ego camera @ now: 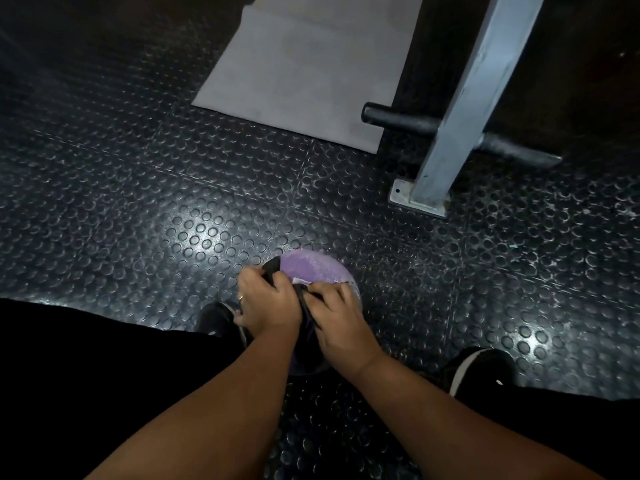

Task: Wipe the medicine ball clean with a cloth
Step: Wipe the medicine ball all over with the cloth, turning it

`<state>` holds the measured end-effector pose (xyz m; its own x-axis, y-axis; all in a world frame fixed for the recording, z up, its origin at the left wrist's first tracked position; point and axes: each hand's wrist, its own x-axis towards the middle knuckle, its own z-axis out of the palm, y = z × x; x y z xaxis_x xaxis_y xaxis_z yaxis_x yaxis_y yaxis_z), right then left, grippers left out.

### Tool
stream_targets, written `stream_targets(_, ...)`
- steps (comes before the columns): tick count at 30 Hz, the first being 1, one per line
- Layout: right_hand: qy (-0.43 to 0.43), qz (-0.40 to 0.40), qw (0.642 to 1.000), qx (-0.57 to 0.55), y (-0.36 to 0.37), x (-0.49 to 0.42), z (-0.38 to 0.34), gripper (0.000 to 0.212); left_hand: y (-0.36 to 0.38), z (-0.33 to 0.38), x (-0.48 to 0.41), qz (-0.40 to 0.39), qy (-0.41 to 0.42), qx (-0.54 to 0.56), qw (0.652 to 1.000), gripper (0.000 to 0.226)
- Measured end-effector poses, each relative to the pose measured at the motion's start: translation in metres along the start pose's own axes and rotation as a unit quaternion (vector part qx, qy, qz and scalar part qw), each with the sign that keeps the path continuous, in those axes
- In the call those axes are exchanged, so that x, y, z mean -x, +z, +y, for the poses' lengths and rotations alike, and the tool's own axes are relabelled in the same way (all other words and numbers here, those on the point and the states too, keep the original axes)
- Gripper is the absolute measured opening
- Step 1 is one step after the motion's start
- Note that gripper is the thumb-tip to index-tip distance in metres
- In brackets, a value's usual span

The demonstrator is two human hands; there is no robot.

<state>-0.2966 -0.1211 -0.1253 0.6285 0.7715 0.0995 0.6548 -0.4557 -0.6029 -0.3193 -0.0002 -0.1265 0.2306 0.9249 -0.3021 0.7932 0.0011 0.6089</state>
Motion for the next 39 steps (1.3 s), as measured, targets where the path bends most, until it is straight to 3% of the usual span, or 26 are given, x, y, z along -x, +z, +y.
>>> stream_targets(6, 0.132, 0.04, 0.99, -0.037, 0.003, -0.016, 0.03, 0.047, -0.005, -0.01, 0.009, 0.009, 0.028, -0.017, 0.999, 0.017)
stream_targets(11, 0.233, -0.023, 0.969, -0.075, 0.0, -0.034, 0.058, 0.034, -0.006, -0.011, 0.012, 0.016, 0.022, -0.013, 1.0, 0.016)
stream_targets(17, 0.183, -0.001, 0.983, -0.023, -0.002, -0.024, 0.028, 0.022, -0.005, -0.009, 0.01, 0.032, 0.007, 0.0, 0.999, 0.017)
stream_targets(25, 0.074, 0.008, 0.997, -0.004, 0.002, 0.02, 0.007, 0.048, -0.004, -0.008, 0.012, 0.024, 0.014, -0.007, 1.0, 0.018)
stream_targets(32, 0.107, 0.03, 0.994, 0.016, 0.005, 0.011, 0.017, 0.052, -0.001, -0.002, 0.012, 0.03, 0.004, -0.006, 1.0, 0.02)
stream_targets(35, 0.195, 0.027, 0.98, 0.015, 0.009, 0.005, 0.03, 0.052, -0.002, 0.001, 0.014, 0.031, 0.0, -0.005, 1.0, 0.021)
stream_targets(39, 0.279, -0.001, 0.96, -0.011, 0.003, -0.006, 0.044, 0.032, -0.001, 0.004, 0.016, 0.033, -0.005, -0.006, 0.999, 0.02)
